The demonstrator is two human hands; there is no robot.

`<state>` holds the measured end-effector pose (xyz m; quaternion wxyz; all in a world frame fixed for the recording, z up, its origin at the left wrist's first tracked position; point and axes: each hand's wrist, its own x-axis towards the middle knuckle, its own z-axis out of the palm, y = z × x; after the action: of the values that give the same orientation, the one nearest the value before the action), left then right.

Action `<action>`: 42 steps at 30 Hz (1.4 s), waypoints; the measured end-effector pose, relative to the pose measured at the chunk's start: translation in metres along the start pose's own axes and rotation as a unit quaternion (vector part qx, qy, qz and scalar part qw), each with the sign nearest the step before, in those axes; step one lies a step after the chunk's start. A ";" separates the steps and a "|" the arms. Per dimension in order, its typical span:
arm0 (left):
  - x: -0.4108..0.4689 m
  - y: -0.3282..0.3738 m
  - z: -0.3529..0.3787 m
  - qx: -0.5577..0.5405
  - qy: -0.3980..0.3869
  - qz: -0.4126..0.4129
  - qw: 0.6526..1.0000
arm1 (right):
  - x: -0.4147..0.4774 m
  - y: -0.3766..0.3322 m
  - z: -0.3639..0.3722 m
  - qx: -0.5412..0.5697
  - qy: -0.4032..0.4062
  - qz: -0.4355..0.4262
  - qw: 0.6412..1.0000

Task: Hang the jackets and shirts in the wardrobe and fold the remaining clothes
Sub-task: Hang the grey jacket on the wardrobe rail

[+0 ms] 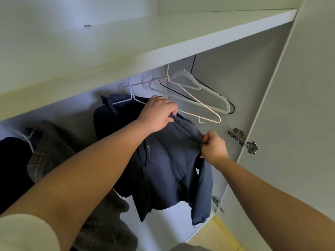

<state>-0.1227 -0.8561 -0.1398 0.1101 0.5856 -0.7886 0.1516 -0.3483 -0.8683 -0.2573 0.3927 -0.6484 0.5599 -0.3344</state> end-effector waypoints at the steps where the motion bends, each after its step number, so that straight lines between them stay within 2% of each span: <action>1: 0.000 0.000 0.000 -0.007 0.002 0.000 1.000 | 0.000 -0.002 0.000 0.014 -0.001 0.005 1.000; 6: -0.001 -0.001 0.001 -0.005 0.004 0.002 1.000 | 0.001 -0.002 0.000 0.095 -0.065 0.001 0.993; 8: -0.002 -0.003 0.002 -0.007 0.001 0.000 1.000 | 0.002 0.001 0.002 0.055 -0.081 -0.009 0.995; 10: -0.003 -0.005 0.002 -0.003 -0.009 0.005 1.000 | 0.004 0.005 0.002 0.002 -0.058 -0.034 0.998; 14: -0.004 -0.007 0.001 0.015 -0.021 0.026 0.999 | 0.012 0.006 -0.008 -0.070 0.047 -0.094 0.992; 17: -0.001 -0.005 -0.002 0.017 -0.023 0.015 0.999 | 0.017 0.001 -0.015 -0.054 0.085 -0.130 0.986; 21: 0.007 0.000 -0.009 -0.023 -0.034 -0.008 0.999 | 0.023 -0.010 -0.020 0.014 0.096 -0.112 0.989; 25: 0.014 0.005 -0.014 -0.030 -0.058 -0.036 0.997 | 0.031 -0.016 -0.029 -0.030 0.129 -0.147 0.980; 30: 0.017 0.011 -0.012 -0.005 -0.080 -0.081 0.994 | 0.034 -0.015 -0.034 -0.137 0.115 -0.144 0.973; 33: 0.017 0.009 -0.010 -0.031 -0.077 -0.070 0.994 | 0.033 -0.007 -0.031 -0.202 0.086 -0.134 0.966; 36: 0.012 0.005 -0.009 -0.070 -0.069 -0.052 0.994 | 0.030 0.002 -0.025 -0.243 0.066 -0.159 0.955; 39: 0.010 0.003 -0.006 -0.058 -0.074 -0.059 0.994 | 0.027 0.005 -0.018 -0.245 0.081 -0.179 0.949; 42: 0.010 0.003 -0.003 -0.040 -0.082 -0.085 0.992 | 0.027 0.002 -0.012 -0.207 0.071 -0.165 0.962</action>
<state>-0.1282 -0.8629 -0.1345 0.0811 0.6561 -0.7477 0.0617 -0.3552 -0.8966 -0.2534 0.1485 -0.7737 0.5288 -0.3160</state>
